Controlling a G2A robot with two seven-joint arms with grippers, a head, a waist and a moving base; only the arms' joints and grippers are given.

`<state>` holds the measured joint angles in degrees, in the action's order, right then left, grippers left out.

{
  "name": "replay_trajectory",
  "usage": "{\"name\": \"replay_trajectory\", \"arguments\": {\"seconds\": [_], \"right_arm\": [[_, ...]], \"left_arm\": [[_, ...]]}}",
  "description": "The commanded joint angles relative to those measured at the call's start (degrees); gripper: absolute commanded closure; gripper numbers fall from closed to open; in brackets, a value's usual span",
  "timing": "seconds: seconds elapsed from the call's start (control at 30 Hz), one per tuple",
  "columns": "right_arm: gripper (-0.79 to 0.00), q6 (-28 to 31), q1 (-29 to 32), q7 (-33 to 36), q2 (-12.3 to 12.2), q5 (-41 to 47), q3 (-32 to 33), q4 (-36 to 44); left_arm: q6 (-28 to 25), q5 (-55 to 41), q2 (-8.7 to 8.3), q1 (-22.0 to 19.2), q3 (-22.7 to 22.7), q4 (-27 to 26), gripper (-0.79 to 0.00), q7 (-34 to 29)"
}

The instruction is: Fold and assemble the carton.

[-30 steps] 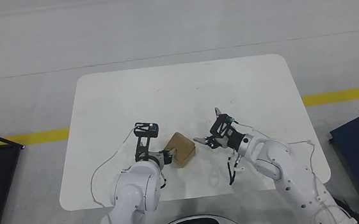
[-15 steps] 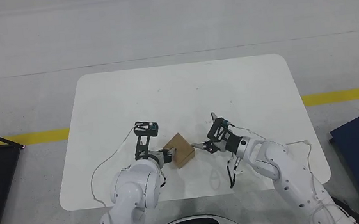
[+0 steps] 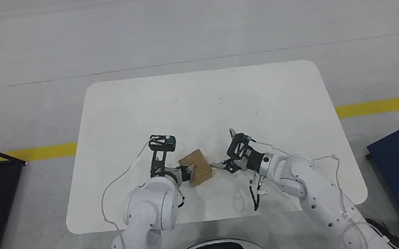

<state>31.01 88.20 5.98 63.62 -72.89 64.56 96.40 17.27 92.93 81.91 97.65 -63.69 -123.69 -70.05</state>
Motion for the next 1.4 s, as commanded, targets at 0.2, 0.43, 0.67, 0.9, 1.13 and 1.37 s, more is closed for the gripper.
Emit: {"name": "replay_trajectory", "arguments": {"seconds": [0.2, 0.43, 0.67, 0.9, 1.13, 1.37], "right_arm": [[-0.785, -1.7, 0.0, 0.4, 0.1, 0.0, -0.2, 0.0], [-0.785, -1.2, -0.8, 1.6, 0.1, -0.1, -1.0, 0.5], [-0.785, -1.2, -1.9, 2.4, 0.3, 0.3, -2.0, 0.8], [-0.785, -0.9, -2.8, 2.5, 0.5, 0.5, -2.9, -1.0], [-0.785, -1.5, -3.1, 2.1, 0.5, 0.9, -2.6, -1.6], [-0.785, -4.2, -2.2, 1.0, 0.3, 1.9, -0.3, -0.3]], "left_arm": [[0.0, 0.6, 0.02, 0.3, -0.7, -0.8, -0.785, -0.6], [-0.1, 0.5, 0.10, 0.2, -0.9, -0.7, -0.785, -0.7], [-0.3, 0.4, 0.20, 0.1, -0.8, -0.6, -0.785, -0.6], [-0.3, 0.3, 0.26, 0.2, -1.2, -0.3, -0.785, -0.7], [-0.5, 0.1, 0.37, -0.3, -1.1, 0.4, -0.785, -0.9], [-0.6, 0.0, 0.50, -0.8, -1.0, 1.0, -0.785, -1.4]]}}
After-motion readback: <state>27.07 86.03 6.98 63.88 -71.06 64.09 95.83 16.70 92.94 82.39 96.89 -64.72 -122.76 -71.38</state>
